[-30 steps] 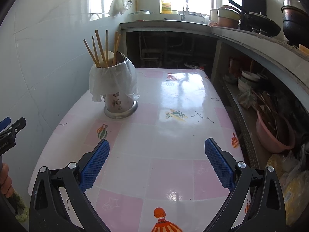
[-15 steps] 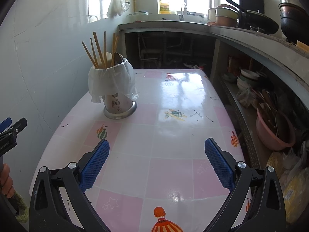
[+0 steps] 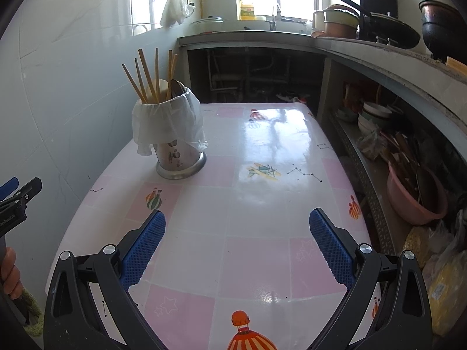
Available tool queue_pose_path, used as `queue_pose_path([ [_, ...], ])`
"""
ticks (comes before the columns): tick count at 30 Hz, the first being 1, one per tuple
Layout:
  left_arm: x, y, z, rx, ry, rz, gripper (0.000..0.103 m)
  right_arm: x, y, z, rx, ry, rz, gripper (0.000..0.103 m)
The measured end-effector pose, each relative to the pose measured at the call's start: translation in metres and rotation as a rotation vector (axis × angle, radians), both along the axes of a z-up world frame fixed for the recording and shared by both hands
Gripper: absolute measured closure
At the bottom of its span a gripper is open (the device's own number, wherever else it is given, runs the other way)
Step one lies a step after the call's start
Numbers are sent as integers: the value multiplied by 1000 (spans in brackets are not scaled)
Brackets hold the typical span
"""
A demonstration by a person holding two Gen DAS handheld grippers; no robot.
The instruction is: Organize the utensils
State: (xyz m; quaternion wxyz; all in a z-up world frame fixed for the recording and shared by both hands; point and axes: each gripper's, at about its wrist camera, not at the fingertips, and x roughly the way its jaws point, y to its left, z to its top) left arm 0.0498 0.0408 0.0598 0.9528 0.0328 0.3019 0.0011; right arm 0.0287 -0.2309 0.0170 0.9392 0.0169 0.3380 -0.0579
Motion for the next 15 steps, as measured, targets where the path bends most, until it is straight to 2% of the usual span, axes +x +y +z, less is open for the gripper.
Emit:
queue_pose_path([
  [15, 1, -3, -1, 4, 3, -9, 6, 1, 1, -1, 5, 1, -3, 8],
])
